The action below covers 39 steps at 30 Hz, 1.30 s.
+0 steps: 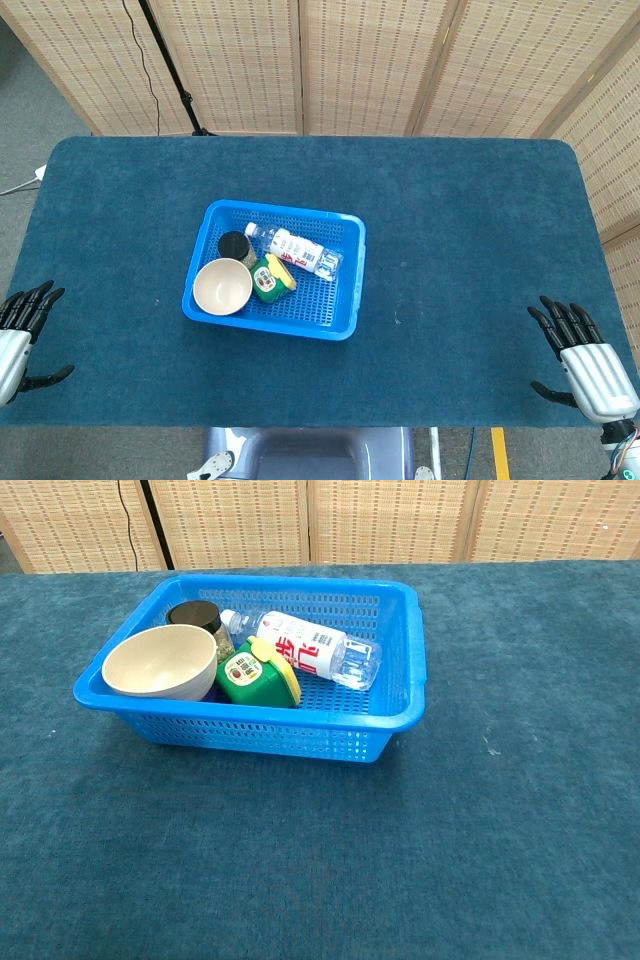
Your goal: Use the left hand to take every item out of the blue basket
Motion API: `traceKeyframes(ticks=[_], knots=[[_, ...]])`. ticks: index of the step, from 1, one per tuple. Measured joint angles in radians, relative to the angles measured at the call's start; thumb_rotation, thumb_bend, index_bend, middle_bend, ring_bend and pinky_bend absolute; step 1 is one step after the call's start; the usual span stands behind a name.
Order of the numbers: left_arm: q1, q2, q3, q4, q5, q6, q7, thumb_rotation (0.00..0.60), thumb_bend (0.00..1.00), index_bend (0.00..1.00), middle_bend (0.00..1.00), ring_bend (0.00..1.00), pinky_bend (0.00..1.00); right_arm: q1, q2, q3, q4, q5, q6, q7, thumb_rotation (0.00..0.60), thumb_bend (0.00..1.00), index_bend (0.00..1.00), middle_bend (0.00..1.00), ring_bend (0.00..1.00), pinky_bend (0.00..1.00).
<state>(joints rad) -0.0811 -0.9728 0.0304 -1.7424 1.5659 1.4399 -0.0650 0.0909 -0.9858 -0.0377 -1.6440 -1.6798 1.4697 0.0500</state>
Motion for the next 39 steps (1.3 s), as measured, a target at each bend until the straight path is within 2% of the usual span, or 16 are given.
traceKeyframes(ticks=[13, 22, 31, 39], knots=[[-0.041, -0.007, -0.013, -0.007, 0.0, -0.05, -0.008, 0.6, 0.09, 0.0, 0.0, 0.0, 0.0, -0.004, 0.005, -0.003, 0.001, 0.002, 0.004, 0.011, 0.6, 0.0, 0.0, 0.0, 0.0, 0.0], [-0.204, -0.001, -0.093, -0.053, 0.056, -0.166, 0.045, 0.6, 0.12, 0.0, 0.0, 0.0, 0.0, -0.001, 0.007, 0.002, 0.003, 0.015, -0.002, 0.023, 0.6, 0.0, 0.0, 0.0, 0.0, 0.0], [-0.389, -0.077, -0.185, -0.054, -0.005, -0.373, 0.259, 0.6, 0.19, 0.0, 0.0, 0.0, 0.0, 0.004, 0.009, 0.011, 0.006, 0.04, -0.017, 0.032, 0.6, 0.0, 0.0, 0.0, 0.0, 0.0], [-0.522, -0.23, -0.218, 0.01, -0.148, -0.518, 0.585, 0.6, 0.2, 0.0, 0.0, 0.0, 0.0, 0.011, 0.009, 0.024, 0.009, 0.07, -0.033, 0.038, 0.6, 0.0, 0.0, 0.0, 0.0, 0.0]])
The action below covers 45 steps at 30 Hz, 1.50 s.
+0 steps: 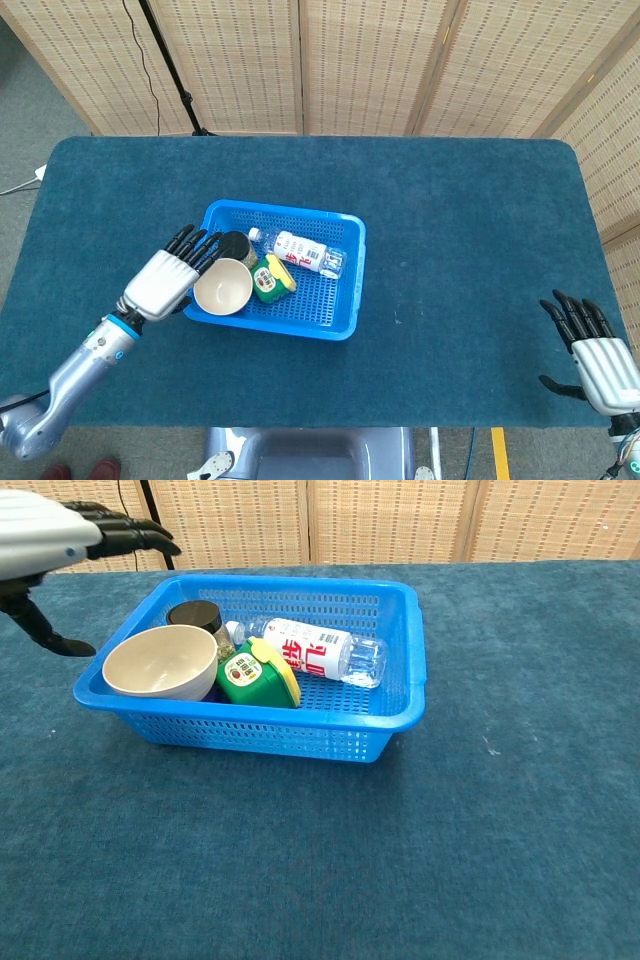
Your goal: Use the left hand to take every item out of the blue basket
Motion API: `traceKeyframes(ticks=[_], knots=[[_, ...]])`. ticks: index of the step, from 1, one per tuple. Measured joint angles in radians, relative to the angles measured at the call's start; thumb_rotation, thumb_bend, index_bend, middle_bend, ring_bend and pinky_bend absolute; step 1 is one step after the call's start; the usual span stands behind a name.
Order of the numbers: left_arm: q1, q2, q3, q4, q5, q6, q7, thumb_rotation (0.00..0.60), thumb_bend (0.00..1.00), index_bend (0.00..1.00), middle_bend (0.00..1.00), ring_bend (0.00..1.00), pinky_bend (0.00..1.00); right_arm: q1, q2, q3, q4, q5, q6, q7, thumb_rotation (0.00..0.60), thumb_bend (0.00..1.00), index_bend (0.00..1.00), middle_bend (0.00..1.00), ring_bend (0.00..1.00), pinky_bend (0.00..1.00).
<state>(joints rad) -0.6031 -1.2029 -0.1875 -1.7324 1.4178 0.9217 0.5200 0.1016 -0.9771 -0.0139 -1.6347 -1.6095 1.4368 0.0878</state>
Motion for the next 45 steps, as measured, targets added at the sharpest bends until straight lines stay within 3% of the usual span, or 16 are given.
traceKeyframes(ticks=[10, 13, 16, 21, 27, 30, 36, 45], knots=[[-0.123, -0.216, -0.003, 0.128, -0.208, -0.066, 0.289, 0.6, 0.2, 0.0, 0.0, 0.0, 0.0, 0.008, 0.0, 0.01, 0.005, 0.027, -0.021, 0.015, 0.6, 0.0, 0.0, 0.0, 0.0, 0.0], [-0.147, -0.264, 0.004, 0.16, -0.242, -0.068, 0.329, 0.6, 0.21, 0.02, 0.0, 0.0, 0.07, 0.009, 0.001, 0.01, 0.006, 0.028, -0.024, 0.018, 0.6, 0.0, 0.0, 0.0, 0.0, 0.0], [-0.168, -0.301, 0.009, 0.182, -0.266, -0.066, 0.35, 0.6, 0.24, 0.15, 0.04, 0.06, 0.27, 0.011, 0.001, 0.01, 0.007, 0.031, -0.03, 0.02, 0.6, 0.0, 0.0, 0.0, 0.0, 0.0], [-0.189, -0.329, 0.023, 0.2, -0.247, -0.055, 0.347, 0.6, 0.38, 0.52, 0.39, 0.4, 0.53, 0.015, 0.001, 0.012, 0.009, 0.039, -0.04, 0.025, 0.6, 0.0, 0.0, 0.0, 0.0, 0.0], [-0.194, -0.339, 0.036, 0.213, -0.165, -0.016, 0.302, 0.6, 0.59, 0.79, 0.64, 0.61, 0.68, 0.019, 0.0, 0.011, 0.01, 0.037, -0.047, 0.026, 0.6, 0.0, 0.0, 0.0, 0.0, 0.0], [-0.191, -0.346, 0.041, 0.227, -0.086, 0.031, 0.244, 0.6, 0.64, 0.81, 0.65, 0.62, 0.69, 0.019, 0.0, 0.009, 0.008, 0.034, -0.047, 0.024, 0.6, 0.0, 0.0, 0.0, 0.0, 0.0], [-0.181, -0.35, 0.054, 0.259, 0.066, 0.153, 0.112, 0.6, 0.65, 0.81, 0.66, 0.62, 0.69, 0.016, 0.001, 0.006, 0.004, 0.029, -0.043, 0.021, 0.6, 0.0, 0.0, 0.0, 0.0, 0.0], [-0.143, -0.248, 0.015, 0.208, 0.118, 0.296, -0.028, 0.6, 0.64, 0.81, 0.66, 0.62, 0.69, 0.016, 0.001, 0.002, -0.001, 0.021, -0.044, 0.013, 0.6, 0.0, 0.0, 0.0, 0.0, 0.0]])
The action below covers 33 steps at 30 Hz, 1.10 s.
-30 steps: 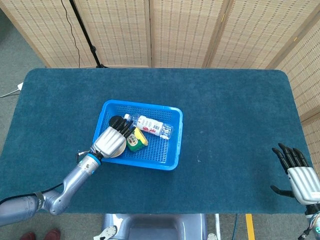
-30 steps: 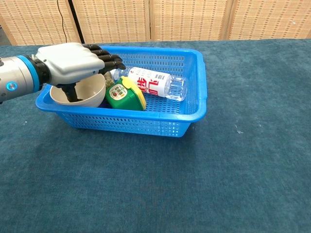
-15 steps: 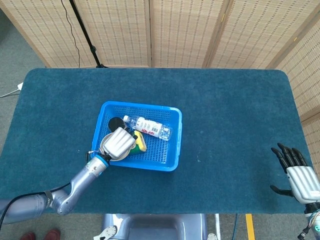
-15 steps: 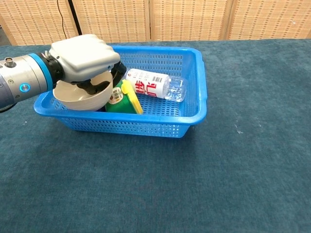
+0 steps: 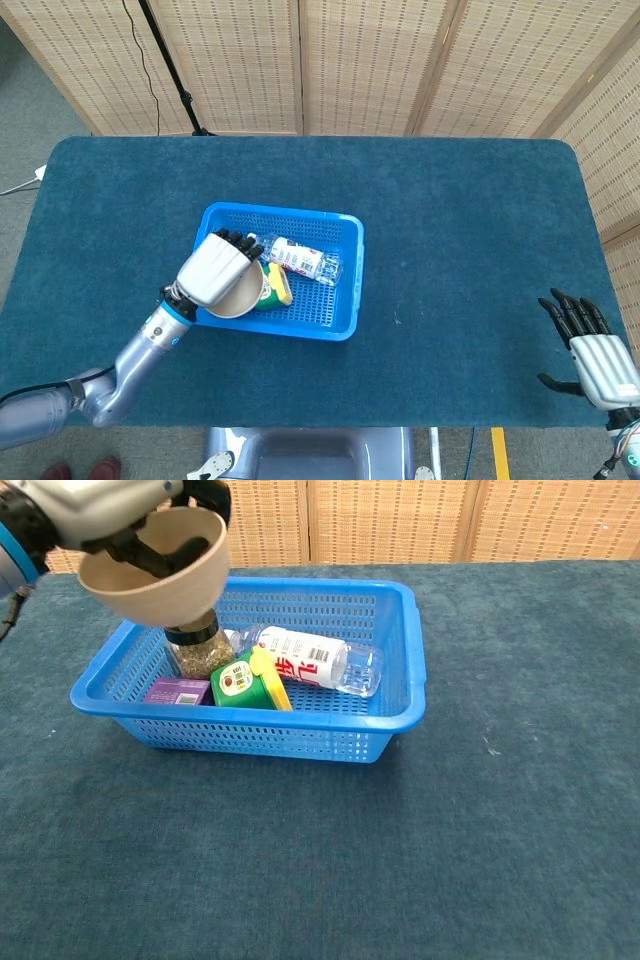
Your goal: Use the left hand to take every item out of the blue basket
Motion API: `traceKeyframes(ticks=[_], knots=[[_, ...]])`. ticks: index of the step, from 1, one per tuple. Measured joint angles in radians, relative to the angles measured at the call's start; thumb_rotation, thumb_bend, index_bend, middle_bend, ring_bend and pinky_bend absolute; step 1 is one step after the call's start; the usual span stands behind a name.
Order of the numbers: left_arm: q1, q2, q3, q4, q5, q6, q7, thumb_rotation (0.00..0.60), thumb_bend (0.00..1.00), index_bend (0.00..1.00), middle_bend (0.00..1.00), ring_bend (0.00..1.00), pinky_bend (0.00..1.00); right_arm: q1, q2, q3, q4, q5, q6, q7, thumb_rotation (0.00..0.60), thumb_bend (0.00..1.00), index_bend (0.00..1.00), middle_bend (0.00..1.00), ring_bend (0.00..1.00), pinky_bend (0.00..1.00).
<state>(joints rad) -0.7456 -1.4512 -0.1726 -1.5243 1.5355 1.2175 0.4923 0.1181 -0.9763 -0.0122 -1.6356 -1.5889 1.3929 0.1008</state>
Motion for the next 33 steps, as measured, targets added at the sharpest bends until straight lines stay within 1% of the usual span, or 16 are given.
traceKeyframes(ticks=[4, 7, 10, 15, 17, 19, 20, 21, 22, 23, 25, 27, 29, 31, 33], knots=[[0.034, 0.07, -0.013, -0.001, -0.019, 0.025, -0.061, 0.6, 0.64, 0.81, 0.66, 0.62, 0.69, 0.0, -0.001, -0.003, -0.003, -0.006, 0.0, -0.005, 0.6, 0.0, 0.0, 0.0, 0.0, 0.0], [0.064, 0.106, -0.014, 0.033, -0.049, 0.033, -0.116, 0.6, 0.64, 0.81, 0.66, 0.62, 0.69, 0.0, -0.002, -0.007, -0.006, -0.012, -0.001, -0.012, 0.6, 0.0, 0.0, 0.0, 0.0, 0.0], [0.09, 0.122, -0.006, 0.1, -0.086, 0.023, -0.164, 0.6, 0.63, 0.8, 0.66, 0.61, 0.69, 0.0, -0.004, -0.01, -0.008, -0.016, -0.004, -0.02, 0.6, 0.0, 0.0, 0.0, 0.0, 0.0], [0.124, 0.113, 0.018, 0.27, -0.148, -0.031, -0.254, 0.6, 0.62, 0.77, 0.65, 0.59, 0.69, 0.004, -0.008, -0.016, -0.013, -0.022, -0.014, -0.034, 0.6, 0.0, 0.0, 0.0, 0.0, 0.0], [0.133, 0.095, 0.027, 0.35, -0.168, -0.06, -0.295, 0.6, 0.61, 0.75, 0.62, 0.54, 0.69, 0.005, -0.01, -0.018, -0.014, -0.022, -0.019, -0.039, 0.6, 0.0, 0.0, 0.0, 0.0, 0.0], [0.138, 0.072, 0.033, 0.418, -0.183, -0.087, -0.332, 0.6, 0.59, 0.72, 0.56, 0.47, 0.67, 0.007, -0.011, -0.02, -0.015, -0.022, -0.025, -0.043, 0.6, 0.0, 0.0, 0.0, 0.0, 0.0], [0.14, 0.054, 0.037, 0.462, -0.193, -0.107, -0.357, 0.6, 0.56, 0.68, 0.5, 0.41, 0.64, 0.007, -0.011, -0.02, -0.015, -0.022, -0.025, -0.045, 0.6, 0.0, 0.0, 0.0, 0.0, 0.0], [0.141, 0.039, 0.04, 0.493, -0.199, -0.125, -0.375, 0.6, 0.52, 0.62, 0.42, 0.34, 0.58, 0.007, -0.012, -0.02, -0.016, -0.022, -0.025, -0.046, 0.6, 0.0, 0.0, 0.0, 0.0, 0.0], [0.141, 0.024, 0.042, 0.522, -0.205, -0.143, -0.393, 0.6, 0.48, 0.55, 0.33, 0.26, 0.51, 0.007, -0.012, -0.02, -0.016, -0.021, -0.024, -0.047, 0.6, 0.0, 0.0, 0.0, 0.0, 0.0], [0.14, 0.003, 0.046, 0.559, -0.212, -0.169, -0.415, 0.6, 0.45, 0.49, 0.27, 0.21, 0.46, 0.007, -0.012, -0.019, -0.016, -0.02, -0.024, -0.047, 0.6, 0.0, 0.0, 0.0, 0.0, 0.0], [0.137, -0.025, 0.051, 0.602, -0.22, -0.208, -0.444, 0.6, 0.33, 0.25, 0.08, 0.06, 0.31, 0.007, -0.013, -0.019, -0.015, -0.016, -0.026, -0.048, 0.6, 0.0, 0.0, 0.0, 0.0, 0.0], [0.131, -0.045, 0.057, 0.632, -0.227, -0.25, -0.463, 0.6, 0.25, 0.07, 0.01, 0.0, 0.22, 0.008, -0.013, -0.019, -0.015, -0.012, -0.031, -0.049, 0.6, 0.0, 0.0, 0.0, 0.0, 0.0], [0.124, -0.055, 0.063, 0.646, -0.234, -0.29, -0.47, 0.6, 0.19, 0.0, 0.0, 0.0, 0.16, 0.009, -0.013, -0.019, -0.015, -0.008, -0.036, -0.05, 0.6, 0.0, 0.0, 0.0, 0.0, 0.0], [0.119, -0.055, 0.065, 0.648, -0.241, -0.318, -0.475, 0.6, 0.15, 0.0, 0.0, 0.0, 0.13, 0.01, -0.013, -0.018, -0.016, -0.005, -0.039, -0.05, 0.6, 0.0, 0.0, 0.0, 0.0, 0.0], [0.116, -0.045, 0.065, 0.634, -0.247, -0.333, -0.482, 0.6, 0.14, 0.0, 0.0, 0.0, 0.13, 0.01, -0.012, -0.018, -0.018, -0.003, -0.039, -0.051, 0.6, 0.0, 0.0, 0.0, 0.0, 0.0]])
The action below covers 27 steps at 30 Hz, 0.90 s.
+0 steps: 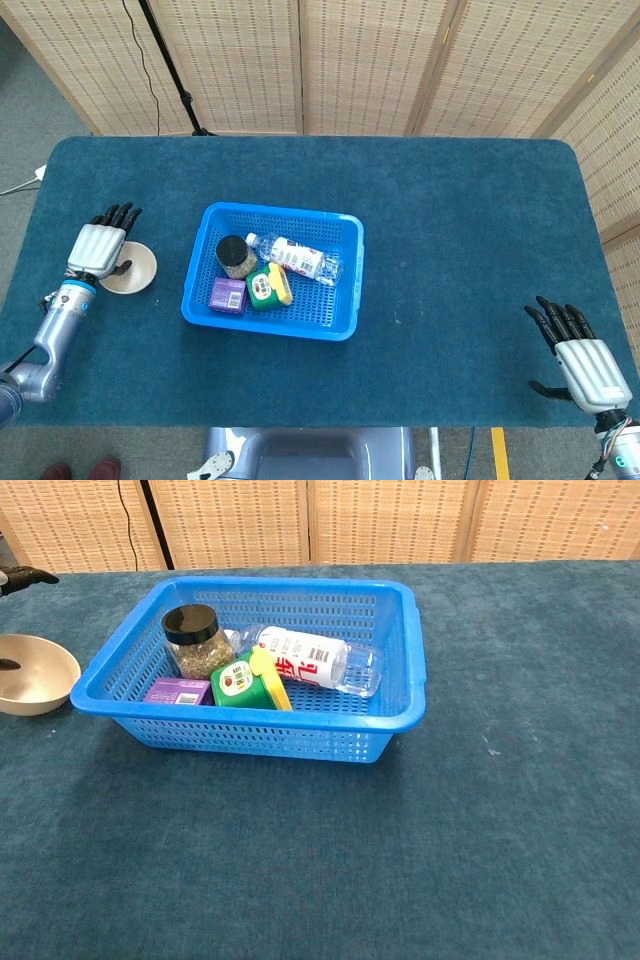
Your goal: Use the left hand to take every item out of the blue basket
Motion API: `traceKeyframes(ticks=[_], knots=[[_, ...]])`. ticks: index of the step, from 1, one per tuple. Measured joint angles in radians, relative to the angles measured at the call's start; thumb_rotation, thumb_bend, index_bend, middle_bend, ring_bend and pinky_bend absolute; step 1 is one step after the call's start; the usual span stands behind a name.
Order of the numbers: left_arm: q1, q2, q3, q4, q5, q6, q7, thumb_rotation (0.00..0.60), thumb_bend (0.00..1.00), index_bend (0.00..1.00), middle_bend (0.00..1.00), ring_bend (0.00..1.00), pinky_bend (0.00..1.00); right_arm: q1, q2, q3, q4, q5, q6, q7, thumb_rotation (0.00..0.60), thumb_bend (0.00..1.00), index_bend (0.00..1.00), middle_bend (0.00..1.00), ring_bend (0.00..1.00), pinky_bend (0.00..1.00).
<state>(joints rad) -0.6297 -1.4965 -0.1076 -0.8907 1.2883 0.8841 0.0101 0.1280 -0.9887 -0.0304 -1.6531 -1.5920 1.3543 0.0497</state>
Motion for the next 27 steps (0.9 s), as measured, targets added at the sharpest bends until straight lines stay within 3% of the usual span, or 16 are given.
traceKeyframes(ticks=[7, 16, 20, 27], knots=[[0.004, 0.09, -0.011, -0.153, 0.031, 0.05, -0.047, 0.6, 0.14, 0.0, 0.0, 0.0, 0.12, -0.001, 0.005, -0.001, -0.004, -0.004, 0.005, 0.008, 0.6, 0.0, 0.0, 0.0, 0.0, 0.0], [-0.003, 0.209, -0.012, -0.47, 0.155, 0.151, -0.069, 0.6, 0.14, 0.0, 0.0, 0.0, 0.12, 0.0, 0.009, 0.0, -0.003, -0.002, 0.006, 0.017, 0.6, 0.0, 0.0, 0.0, 0.0, 0.0], [-0.024, 0.225, -0.021, -0.576, 0.171, 0.156, -0.004, 0.6, 0.14, 0.0, 0.0, 0.0, 0.12, 0.001, 0.011, 0.002, -0.001, 0.002, 0.005, 0.027, 0.6, 0.0, 0.0, 0.0, 0.0, 0.0], [-0.075, 0.169, -0.05, -0.625, 0.096, 0.105, 0.173, 0.6, 0.14, 0.0, 0.0, 0.0, 0.12, 0.004, 0.013, 0.001, 0.002, 0.002, 0.0, 0.035, 0.6, 0.0, 0.0, 0.0, 0.0, 0.0]])
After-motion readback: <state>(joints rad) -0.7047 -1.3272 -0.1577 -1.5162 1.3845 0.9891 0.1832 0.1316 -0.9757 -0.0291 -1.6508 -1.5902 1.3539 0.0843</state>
